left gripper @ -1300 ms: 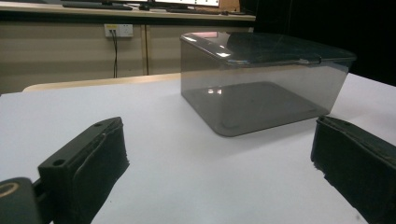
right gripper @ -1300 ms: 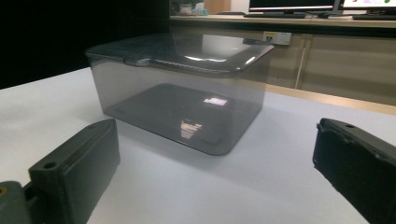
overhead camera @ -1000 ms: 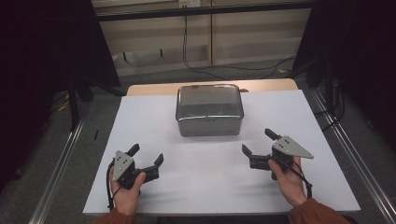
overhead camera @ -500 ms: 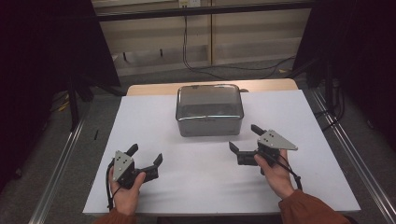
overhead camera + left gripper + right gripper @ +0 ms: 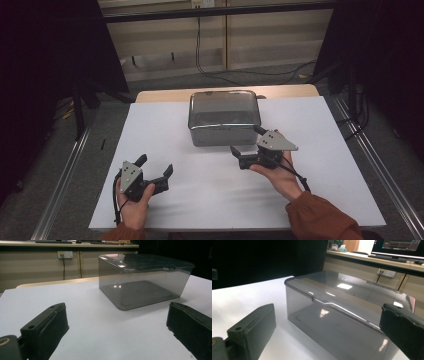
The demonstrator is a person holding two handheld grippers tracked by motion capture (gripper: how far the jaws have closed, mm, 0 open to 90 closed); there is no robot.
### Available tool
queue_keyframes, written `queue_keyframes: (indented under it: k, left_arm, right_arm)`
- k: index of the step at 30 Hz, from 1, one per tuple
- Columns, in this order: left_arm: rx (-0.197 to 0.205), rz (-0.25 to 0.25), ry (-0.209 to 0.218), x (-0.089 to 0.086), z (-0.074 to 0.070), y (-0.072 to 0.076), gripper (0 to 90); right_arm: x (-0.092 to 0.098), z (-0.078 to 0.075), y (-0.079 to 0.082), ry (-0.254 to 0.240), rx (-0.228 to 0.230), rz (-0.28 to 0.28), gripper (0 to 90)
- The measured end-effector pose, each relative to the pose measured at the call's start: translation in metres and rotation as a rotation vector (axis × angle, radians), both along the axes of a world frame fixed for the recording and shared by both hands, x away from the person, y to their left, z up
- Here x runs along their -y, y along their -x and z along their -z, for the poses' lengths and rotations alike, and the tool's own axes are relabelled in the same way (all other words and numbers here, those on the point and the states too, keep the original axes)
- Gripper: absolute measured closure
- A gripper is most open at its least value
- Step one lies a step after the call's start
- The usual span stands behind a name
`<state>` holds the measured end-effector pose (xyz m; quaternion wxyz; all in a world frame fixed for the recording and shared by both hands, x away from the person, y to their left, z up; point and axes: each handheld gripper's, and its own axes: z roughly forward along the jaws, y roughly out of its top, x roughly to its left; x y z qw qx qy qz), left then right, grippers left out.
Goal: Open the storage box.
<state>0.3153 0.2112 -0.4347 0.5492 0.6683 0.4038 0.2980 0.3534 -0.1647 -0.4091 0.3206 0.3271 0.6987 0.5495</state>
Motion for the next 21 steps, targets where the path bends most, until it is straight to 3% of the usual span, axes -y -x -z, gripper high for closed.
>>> queue_keyframes:
  k: [6,9,18,21]
  left_arm:
    - [-0.001,0.007,-0.008,0.0,0.0,0.0,3.3]
    - [-0.002,0.003,-0.004,0.0,0.0,0.0,3.3]
    - [0.001,0.009,-0.012,0.0,0.0,0.0,3.3]
    - [0.003,0.007,-0.01,0.0,0.0,0.0,3.3]
  right_arm:
    - [-0.008,-0.006,-0.006,0.035,0.041,-0.022,0.0]
    - [-0.013,-0.007,-0.009,0.076,0.058,-0.031,1.0]
    - [-0.029,0.001,-0.014,0.266,0.153,-0.03,5.4]
    - [-0.03,0.001,-0.015,0.305,0.183,-0.019,6.1]
